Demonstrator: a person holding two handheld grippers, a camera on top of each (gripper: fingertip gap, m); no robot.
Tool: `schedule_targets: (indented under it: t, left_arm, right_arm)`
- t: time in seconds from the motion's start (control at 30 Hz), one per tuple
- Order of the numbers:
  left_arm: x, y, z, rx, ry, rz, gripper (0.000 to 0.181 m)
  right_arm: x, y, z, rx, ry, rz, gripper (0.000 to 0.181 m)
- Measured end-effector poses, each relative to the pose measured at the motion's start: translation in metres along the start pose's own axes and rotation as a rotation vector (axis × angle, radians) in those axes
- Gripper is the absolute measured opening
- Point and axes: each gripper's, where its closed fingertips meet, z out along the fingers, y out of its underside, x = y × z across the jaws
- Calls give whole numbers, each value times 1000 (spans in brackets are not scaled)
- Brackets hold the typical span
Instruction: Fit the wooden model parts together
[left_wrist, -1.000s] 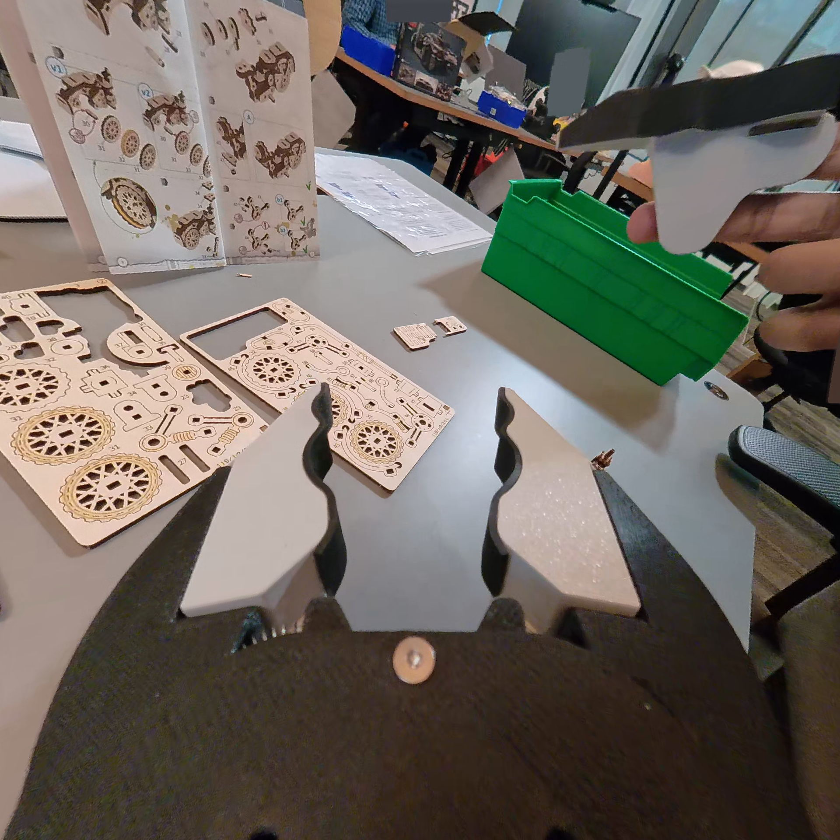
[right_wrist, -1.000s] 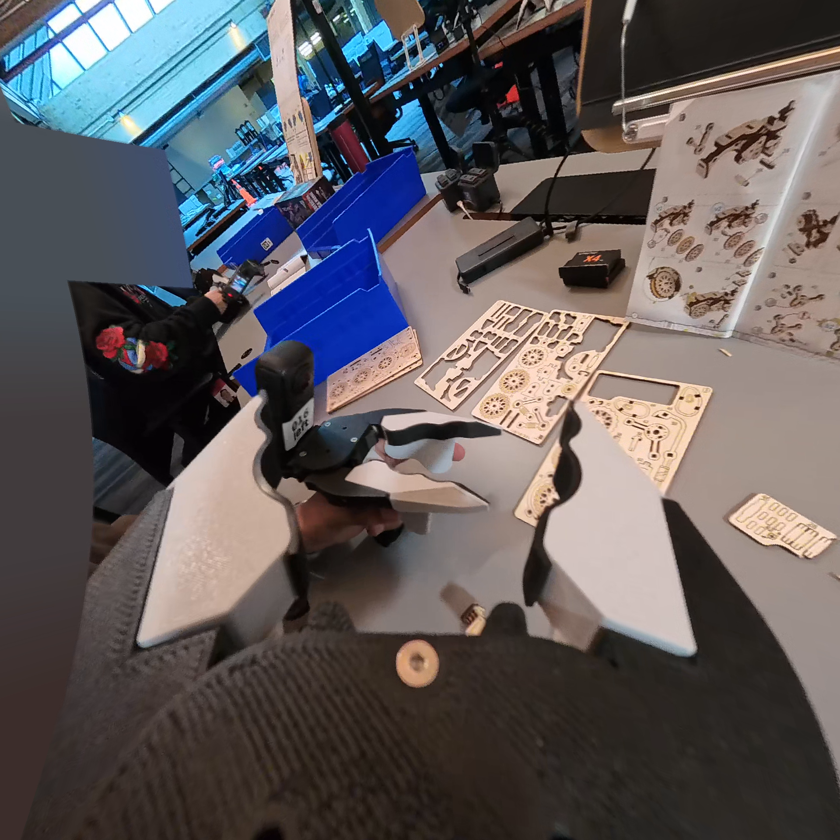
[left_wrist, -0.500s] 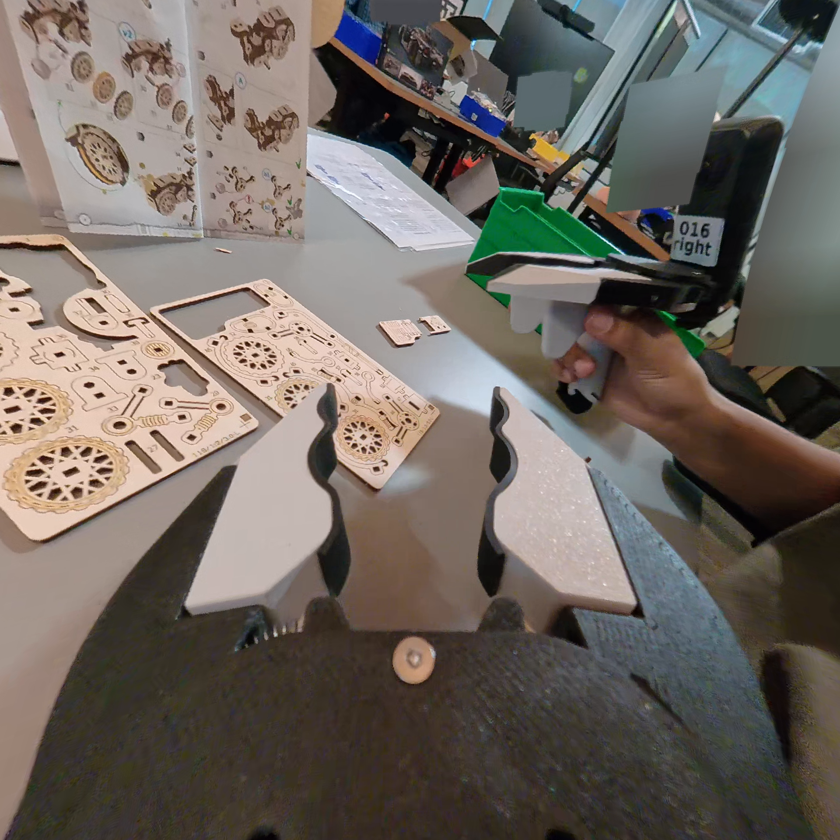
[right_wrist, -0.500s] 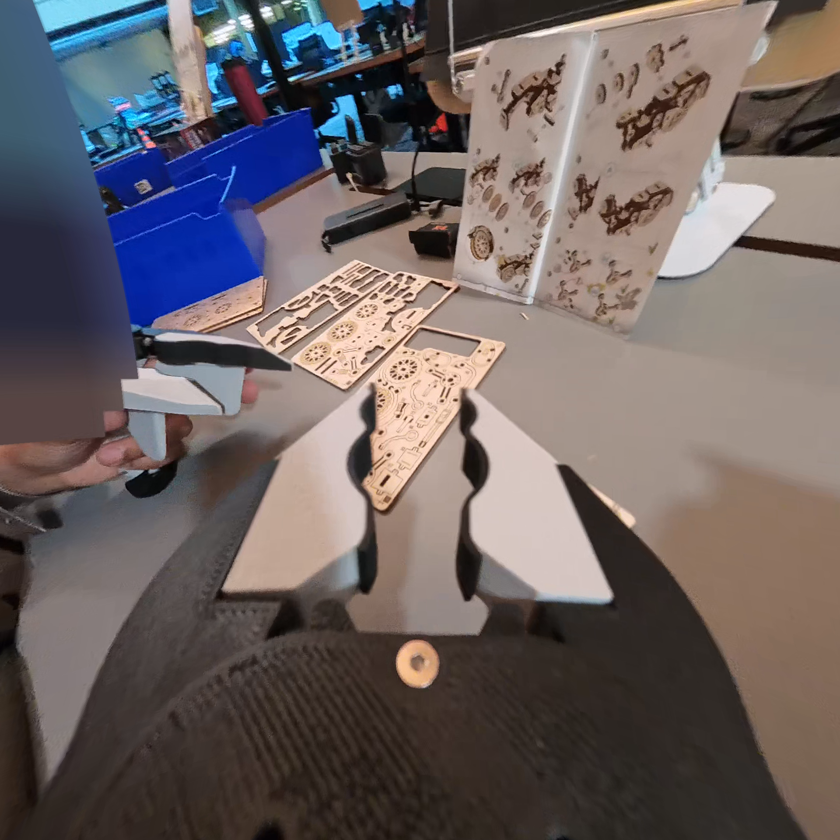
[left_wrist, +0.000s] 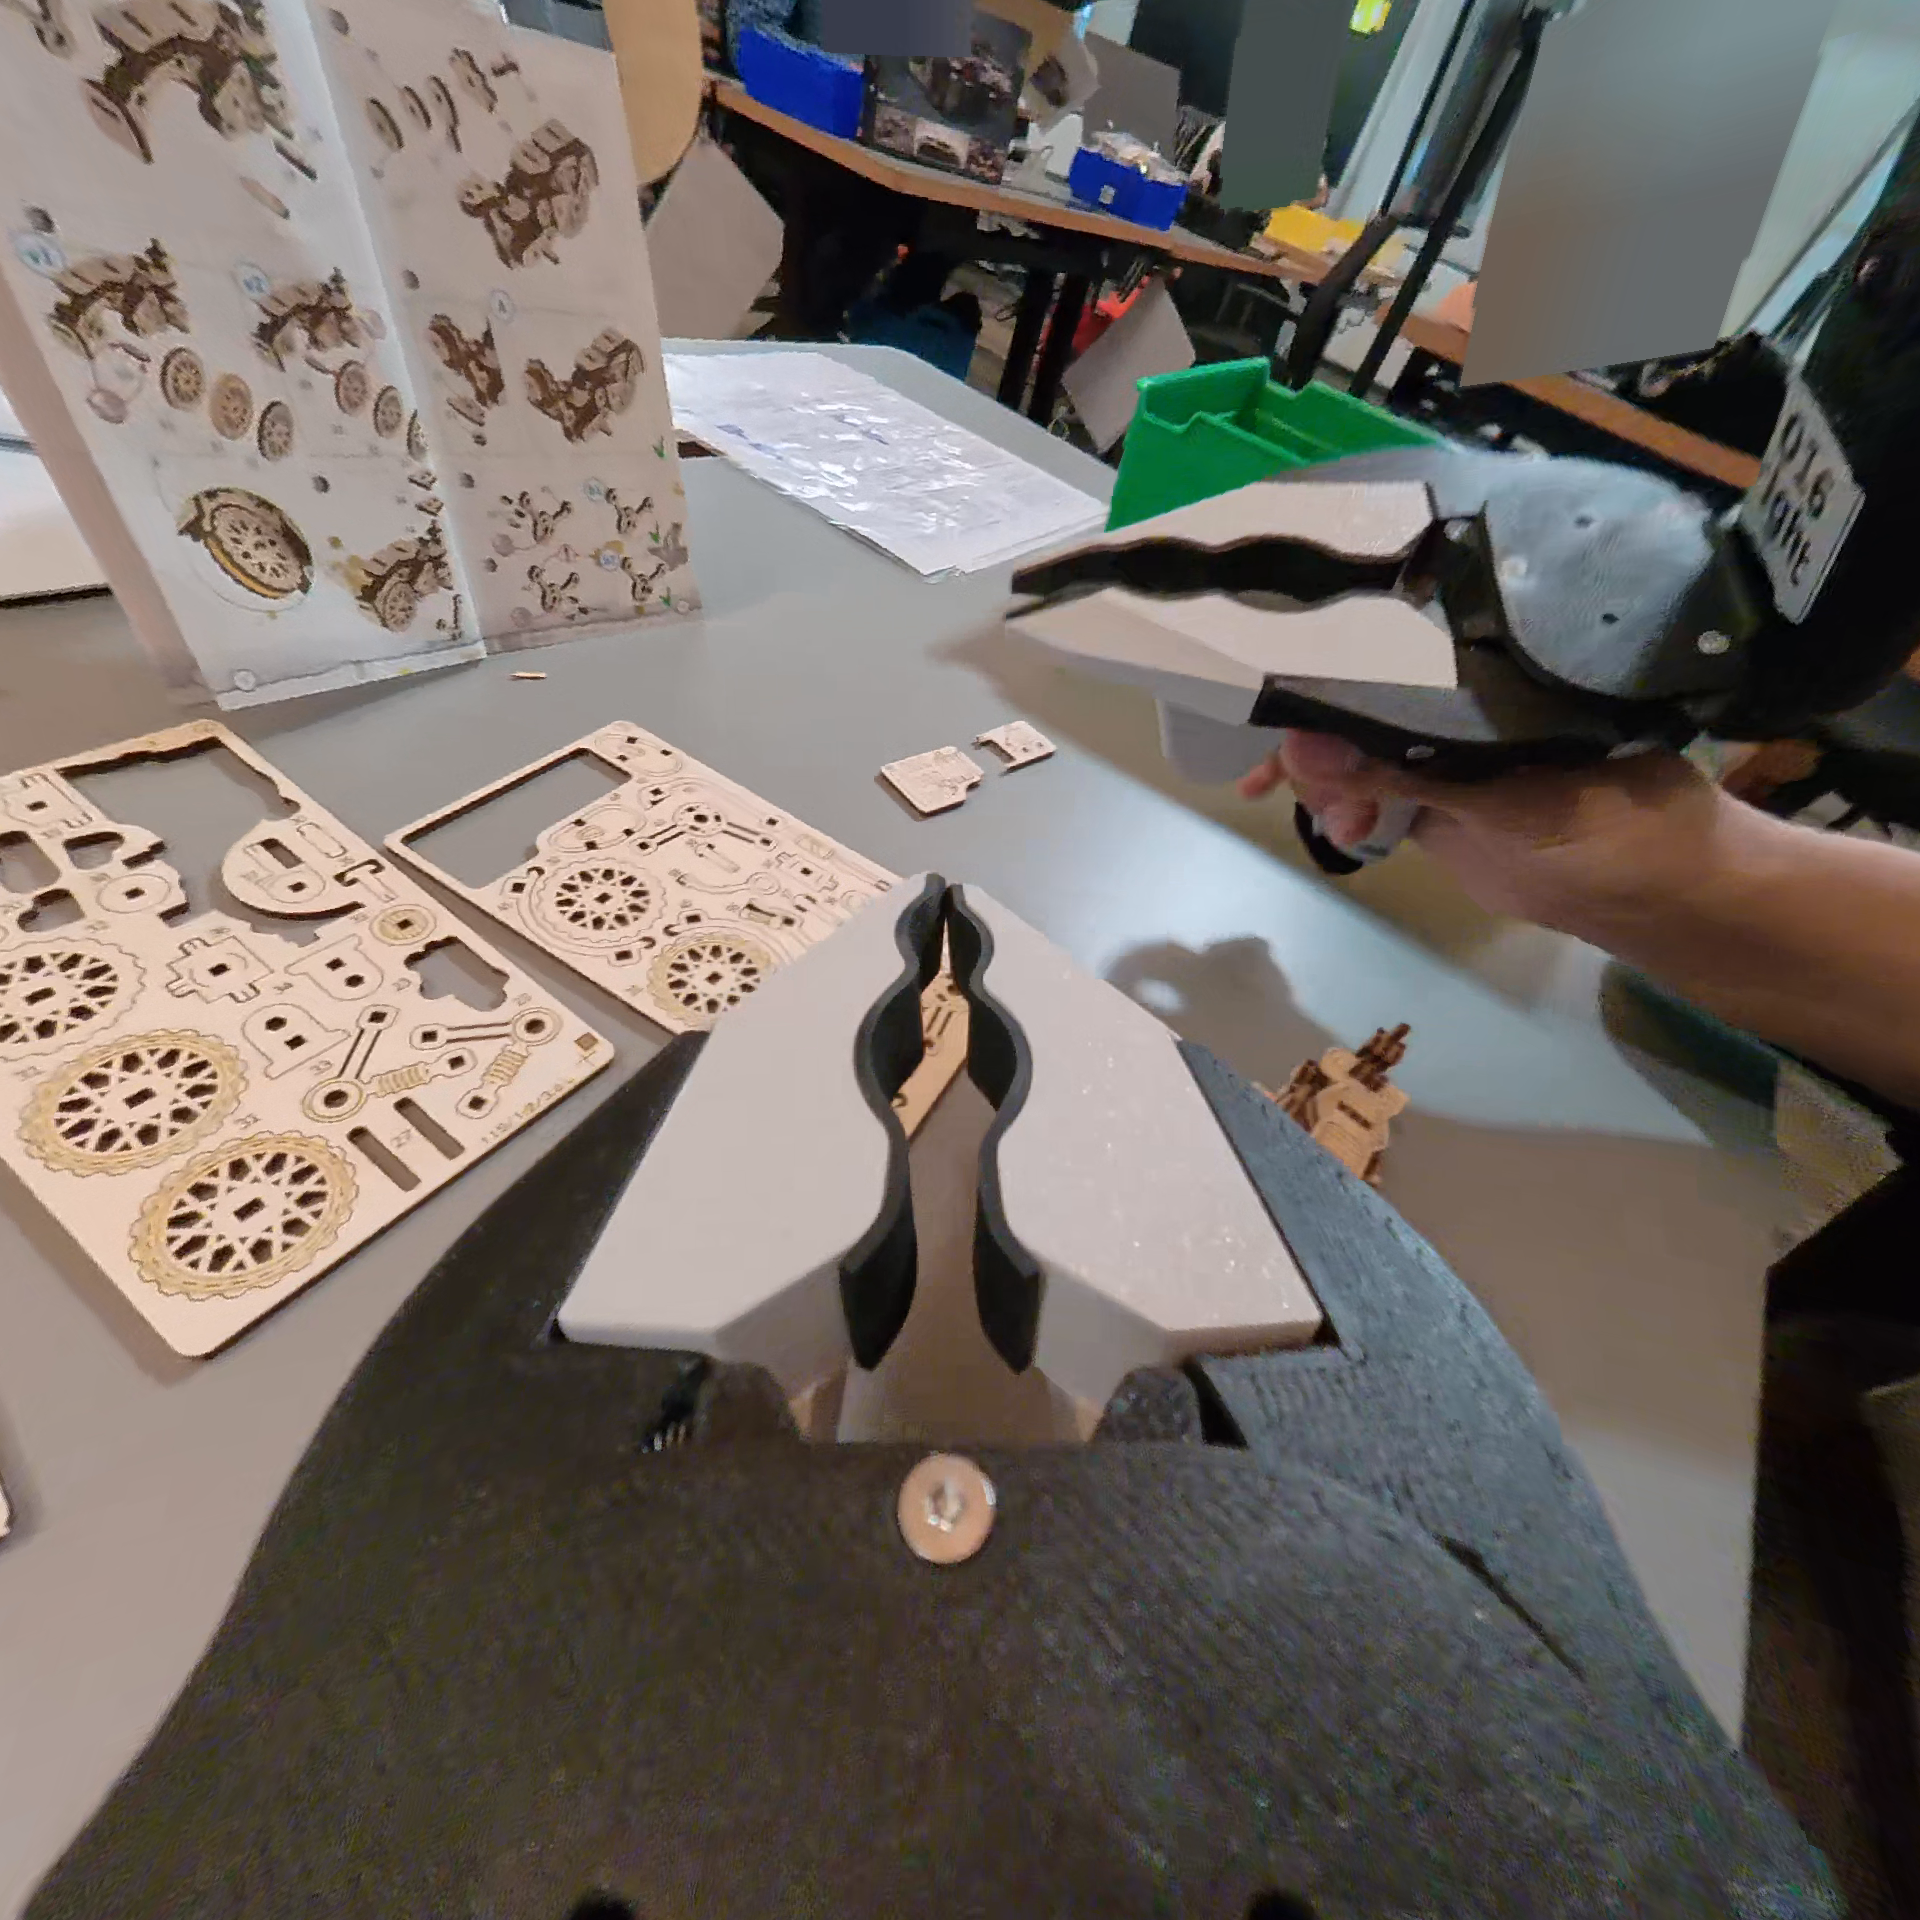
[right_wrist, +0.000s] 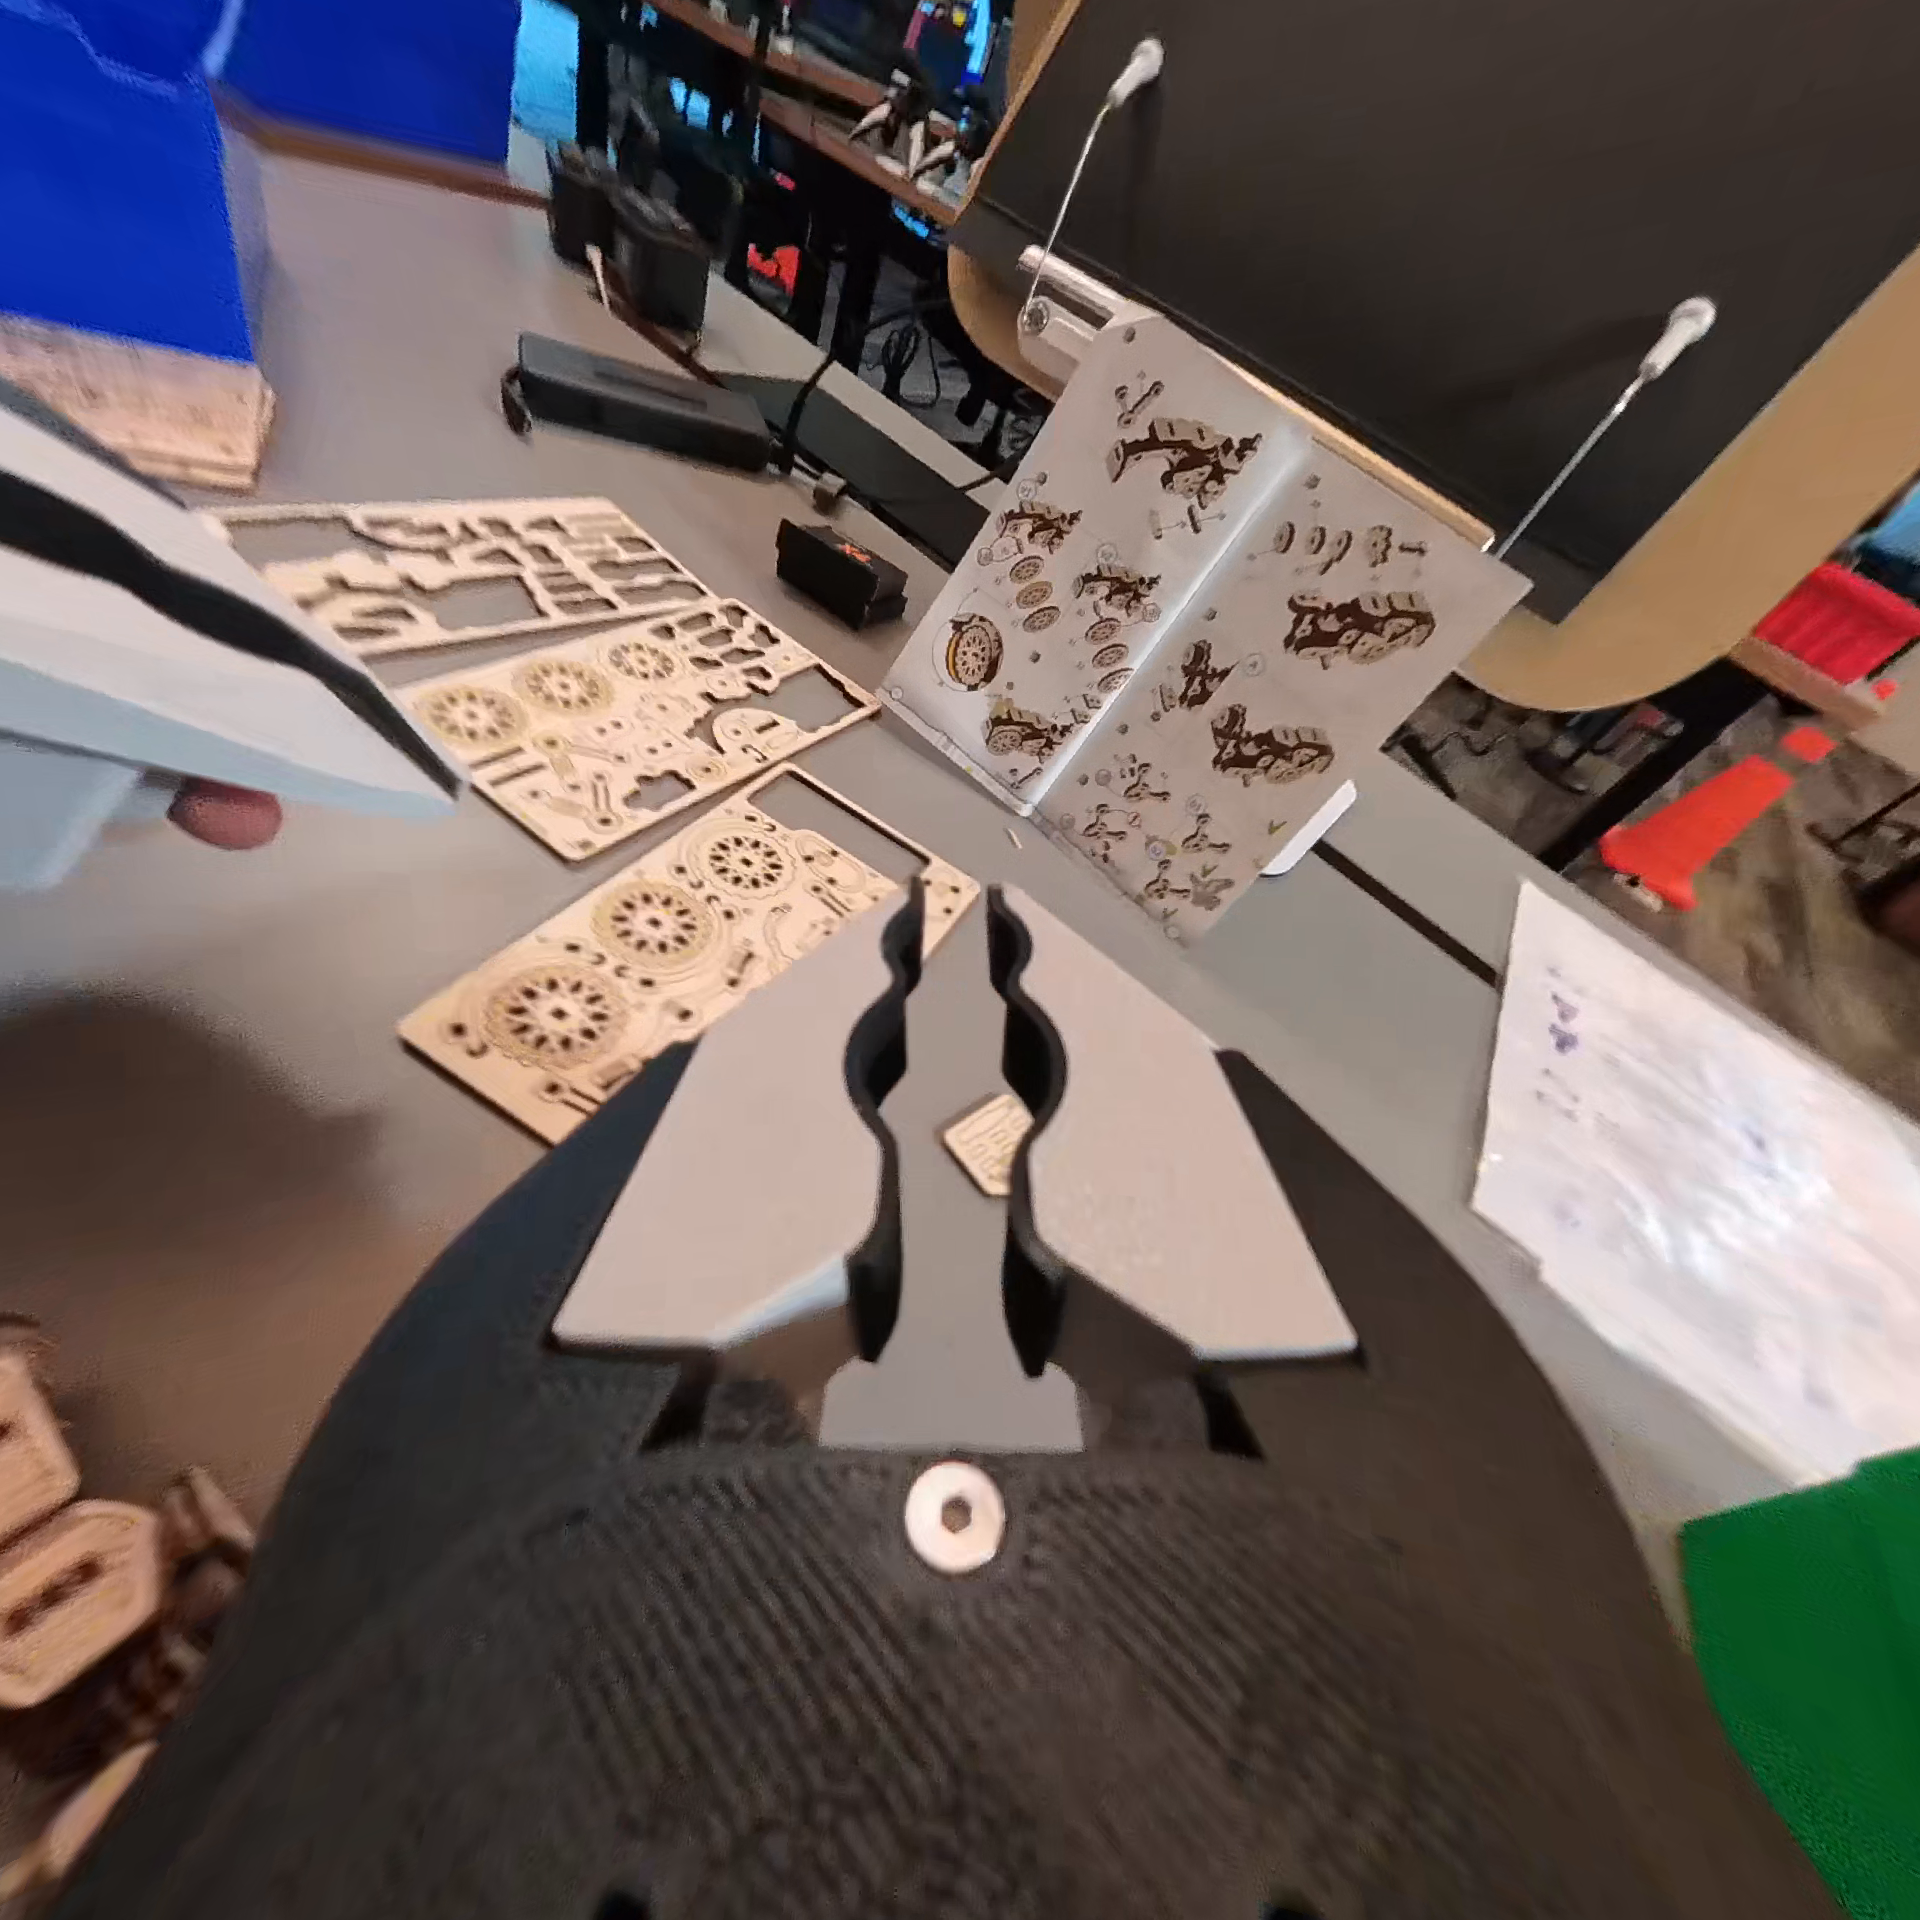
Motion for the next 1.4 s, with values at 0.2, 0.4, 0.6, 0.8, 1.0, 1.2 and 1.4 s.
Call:
schedule_targets:
  t: [0.2, 0.4, 0.6, 0.8, 1.0, 1.2, 1.4]
  left_arm:
    - [1, -4, -8, 54, -78, 34, 0]
    - [2, -1, -6, 59, -58, 32, 0]
    - [12, 11, 0, -16, 44, 24, 32]
    - [49, 56, -7, -299, 278, 276, 71]
    - [58, 86, -13, -435, 338, 440, 59]
    - [63, 83, -17, -426, 394, 402, 40]
    - [67, 89, -18, -456, 427, 424, 32]
  right_arm:
    - [-13, -5, -19, 6, -50, 45, 0]
    - [-24, -4, -41, 37, -132, 73, 13]
    - [-59, -25, -72, 142, -470, 381, 41]
    - [-82, 5, -89, 33, -531, 174, 55]
    - [-126, 25, -89, -49, -660, 22, 62]
    - [-138, 43, -79, -140, -651, -62, 54]
    - [-141, 45, -76, -155, -646, -75, 40]
